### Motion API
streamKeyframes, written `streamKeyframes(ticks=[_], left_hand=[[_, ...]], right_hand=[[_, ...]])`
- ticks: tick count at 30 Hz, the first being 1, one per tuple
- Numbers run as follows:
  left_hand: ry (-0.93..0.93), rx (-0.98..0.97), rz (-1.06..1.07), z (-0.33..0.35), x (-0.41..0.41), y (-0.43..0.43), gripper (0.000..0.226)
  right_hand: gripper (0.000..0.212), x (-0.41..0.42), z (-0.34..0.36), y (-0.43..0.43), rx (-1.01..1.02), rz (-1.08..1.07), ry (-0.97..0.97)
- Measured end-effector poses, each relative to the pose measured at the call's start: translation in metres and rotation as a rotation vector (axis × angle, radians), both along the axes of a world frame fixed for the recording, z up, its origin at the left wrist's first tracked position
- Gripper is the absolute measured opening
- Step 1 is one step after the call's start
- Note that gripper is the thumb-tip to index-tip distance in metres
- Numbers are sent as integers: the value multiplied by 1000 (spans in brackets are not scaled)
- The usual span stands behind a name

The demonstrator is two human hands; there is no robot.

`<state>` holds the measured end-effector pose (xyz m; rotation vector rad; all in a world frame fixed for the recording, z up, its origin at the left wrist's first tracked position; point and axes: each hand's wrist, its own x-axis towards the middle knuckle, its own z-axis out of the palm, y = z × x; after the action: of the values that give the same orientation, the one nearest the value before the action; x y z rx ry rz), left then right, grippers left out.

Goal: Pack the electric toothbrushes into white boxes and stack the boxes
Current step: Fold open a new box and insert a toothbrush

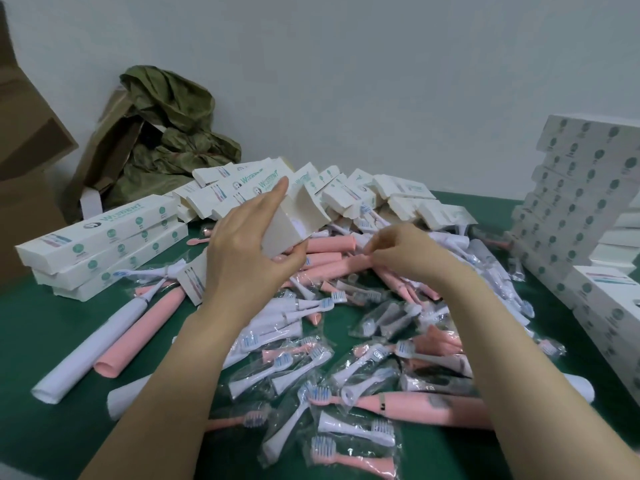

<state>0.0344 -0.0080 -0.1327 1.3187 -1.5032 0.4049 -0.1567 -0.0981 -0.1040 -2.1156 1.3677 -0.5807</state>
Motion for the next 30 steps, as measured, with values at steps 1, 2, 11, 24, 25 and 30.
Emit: streamKeyframes(ticks=[1, 2, 11, 24, 25, 30], left_hand=[[-19, 6, -2, -1, -1, 0, 69], [-34, 16, -3, -1, -2, 1, 68], [-53, 42, 4, -3, -2, 1, 67], [-82, 67, 13, -7, -3, -2, 66], [-77, 75, 28, -8, -3, -2, 68], [-66, 53, 36, -7, -1, -1, 72]], right_hand=[[7, 0, -6, -3, -23, 28, 143], [9, 3, -12, -5, -61, 38, 263], [29, 3, 2, 2, -107, 54, 474], [14, 19, 53, 53, -311, 145, -3], [15, 17, 53, 52, -332, 115, 3], [20, 21, 54, 53, -425, 59, -9]])
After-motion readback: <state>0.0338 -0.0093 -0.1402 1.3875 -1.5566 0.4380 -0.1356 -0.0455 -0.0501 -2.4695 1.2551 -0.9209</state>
